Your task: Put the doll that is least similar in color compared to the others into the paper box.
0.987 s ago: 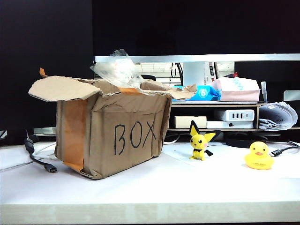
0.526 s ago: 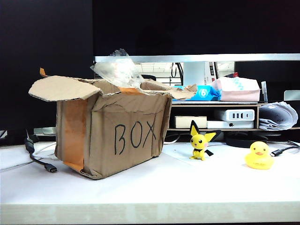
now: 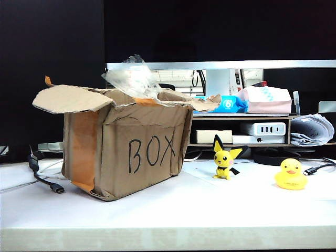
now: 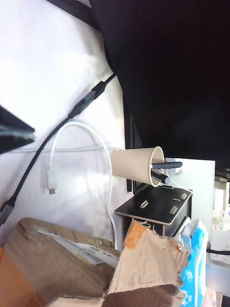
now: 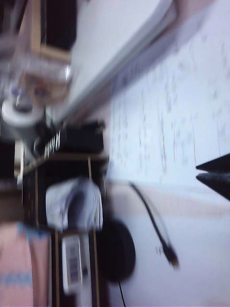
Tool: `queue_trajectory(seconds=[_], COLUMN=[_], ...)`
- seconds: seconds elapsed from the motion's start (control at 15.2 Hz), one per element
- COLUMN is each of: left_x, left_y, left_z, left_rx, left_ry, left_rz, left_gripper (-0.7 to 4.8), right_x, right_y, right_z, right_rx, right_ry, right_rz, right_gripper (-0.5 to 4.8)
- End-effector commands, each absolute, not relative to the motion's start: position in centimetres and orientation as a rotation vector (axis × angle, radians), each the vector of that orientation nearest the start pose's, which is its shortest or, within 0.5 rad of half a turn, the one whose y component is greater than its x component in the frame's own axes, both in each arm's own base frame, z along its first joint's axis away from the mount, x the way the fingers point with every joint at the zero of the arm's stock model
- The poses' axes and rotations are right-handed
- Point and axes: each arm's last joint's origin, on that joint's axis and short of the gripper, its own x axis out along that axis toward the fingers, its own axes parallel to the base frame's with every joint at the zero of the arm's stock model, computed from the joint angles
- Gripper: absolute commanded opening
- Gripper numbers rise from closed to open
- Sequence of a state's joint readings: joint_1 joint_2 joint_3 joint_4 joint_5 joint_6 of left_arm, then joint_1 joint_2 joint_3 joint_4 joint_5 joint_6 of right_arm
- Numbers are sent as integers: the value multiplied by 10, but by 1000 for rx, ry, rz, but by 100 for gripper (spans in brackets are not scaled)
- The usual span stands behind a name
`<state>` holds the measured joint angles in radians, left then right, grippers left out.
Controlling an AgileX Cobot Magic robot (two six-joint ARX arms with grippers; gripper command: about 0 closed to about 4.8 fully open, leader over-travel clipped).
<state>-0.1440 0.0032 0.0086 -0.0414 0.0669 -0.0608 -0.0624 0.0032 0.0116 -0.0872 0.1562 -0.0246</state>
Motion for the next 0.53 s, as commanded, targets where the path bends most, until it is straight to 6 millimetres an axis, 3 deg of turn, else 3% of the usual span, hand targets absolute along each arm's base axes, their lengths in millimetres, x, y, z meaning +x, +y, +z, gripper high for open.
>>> queue_trajectory(seconds=[0.07,0.53], left_x=[96,96], left_y=[-16,-16], left_z=[164,164], left_rx=[-59,-59], left_ry=[29,29], left_rz=[-209,-209], left_gripper=[-5,-5], right_x=[97,97], right_y=[-3,1], right_z=[159,159], right_rx=[-37,3], right_ry=[70,68], right_rz=[-144,-98], right_gripper=[-5,-5])
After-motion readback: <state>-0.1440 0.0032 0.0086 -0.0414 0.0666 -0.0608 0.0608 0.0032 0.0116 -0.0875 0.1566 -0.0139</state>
